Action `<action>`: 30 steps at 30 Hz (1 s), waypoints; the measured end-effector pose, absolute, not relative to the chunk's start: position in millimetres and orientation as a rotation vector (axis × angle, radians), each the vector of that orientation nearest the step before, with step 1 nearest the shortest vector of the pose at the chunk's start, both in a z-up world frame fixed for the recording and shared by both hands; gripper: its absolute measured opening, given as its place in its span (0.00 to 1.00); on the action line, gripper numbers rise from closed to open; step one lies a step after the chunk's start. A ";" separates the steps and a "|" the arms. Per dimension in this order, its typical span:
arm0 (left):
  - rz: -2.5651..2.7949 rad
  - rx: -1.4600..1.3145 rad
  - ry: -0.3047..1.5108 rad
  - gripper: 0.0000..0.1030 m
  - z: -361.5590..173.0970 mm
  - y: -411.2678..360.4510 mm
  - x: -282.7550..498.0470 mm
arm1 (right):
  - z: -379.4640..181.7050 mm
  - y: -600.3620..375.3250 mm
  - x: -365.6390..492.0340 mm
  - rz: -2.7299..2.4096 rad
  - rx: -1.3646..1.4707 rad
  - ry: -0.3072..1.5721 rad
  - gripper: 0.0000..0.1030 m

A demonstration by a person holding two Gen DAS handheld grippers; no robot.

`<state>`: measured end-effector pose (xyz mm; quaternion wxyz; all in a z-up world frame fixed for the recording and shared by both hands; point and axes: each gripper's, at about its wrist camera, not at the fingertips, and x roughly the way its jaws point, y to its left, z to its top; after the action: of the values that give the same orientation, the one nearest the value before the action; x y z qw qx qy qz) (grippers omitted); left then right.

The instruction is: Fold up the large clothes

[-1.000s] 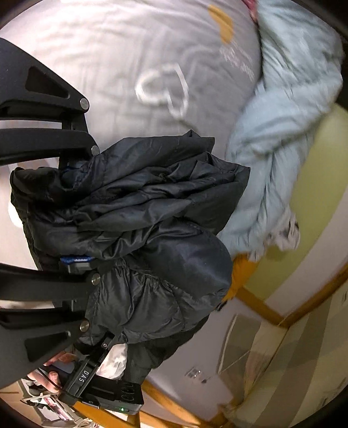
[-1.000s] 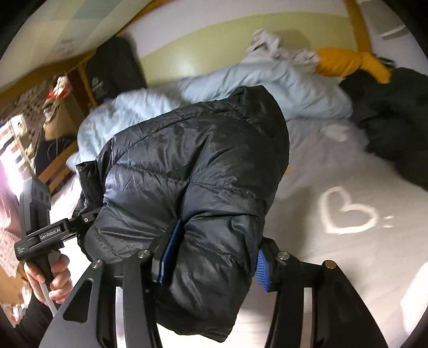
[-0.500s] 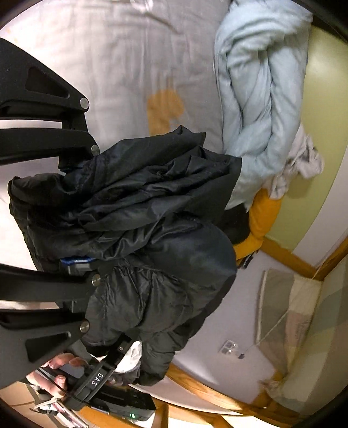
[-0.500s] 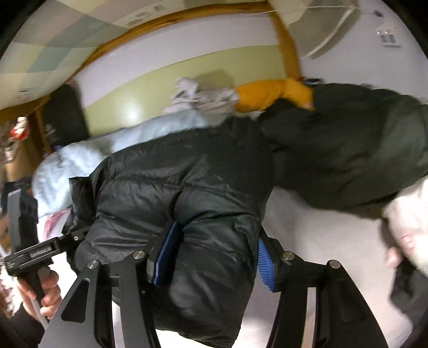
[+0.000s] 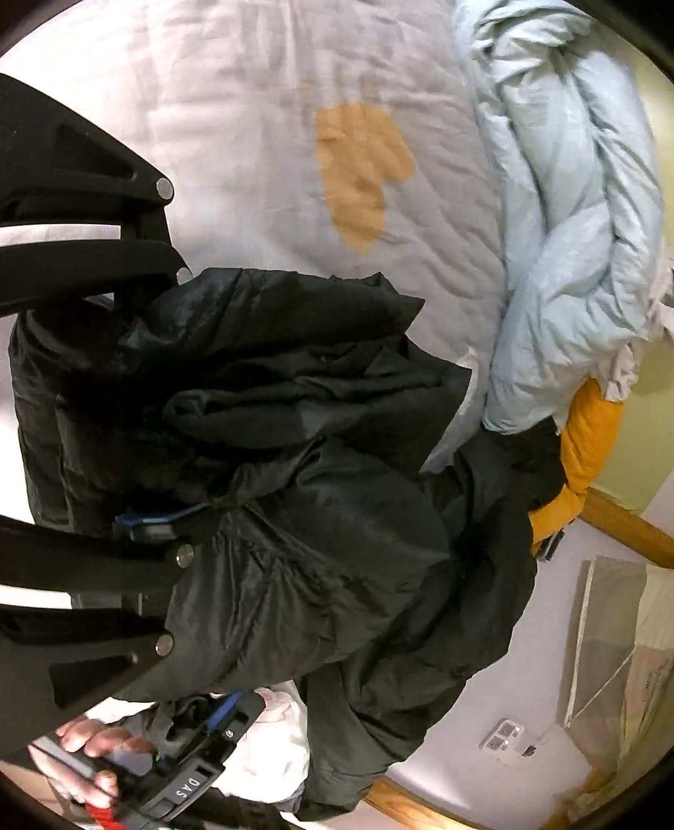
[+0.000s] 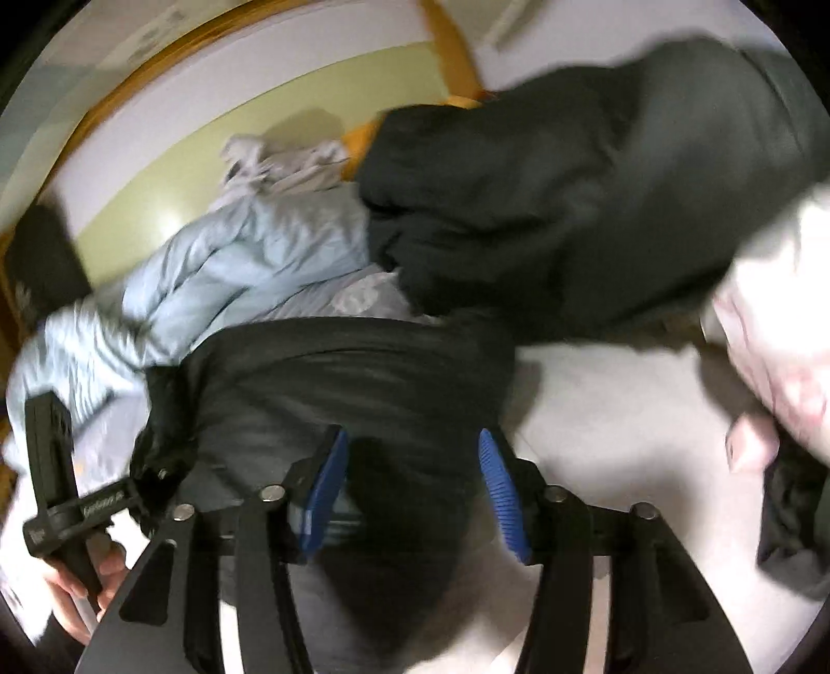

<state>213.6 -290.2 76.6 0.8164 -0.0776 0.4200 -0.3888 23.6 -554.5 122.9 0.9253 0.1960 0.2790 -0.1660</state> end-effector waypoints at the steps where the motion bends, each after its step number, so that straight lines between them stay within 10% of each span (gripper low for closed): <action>1: -0.825 -0.186 0.912 0.49 74.0 -286.8 215.8 | 120.2 -559.4 22.4 -0.332 0.443 0.565 0.75; 10: -0.720 -0.241 1.012 0.63 46.2 -282.2 223.1 | 71.7 -548.3 58.6 -0.076 0.631 0.719 0.86; 14: -0.748 -0.233 0.990 0.57 52.5 -293.1 216.2 | 82.3 -542.6 58.5 -0.111 0.562 0.660 0.58; 22: -0.870 -0.243 0.887 0.54 57.3 -335.1 206.3 | 127.2 -541.5 26.1 -0.278 0.332 0.489 0.55; 30: -0.720 -0.076 0.695 0.90 64.7 -328.4 192.3 | 97.4 -548.1 32.3 -0.410 0.268 0.523 0.72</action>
<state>192.3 -328.4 64.7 0.8766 -0.0366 0.3332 -0.3453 32.3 -548.1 97.4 0.9365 0.1311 0.2560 -0.2004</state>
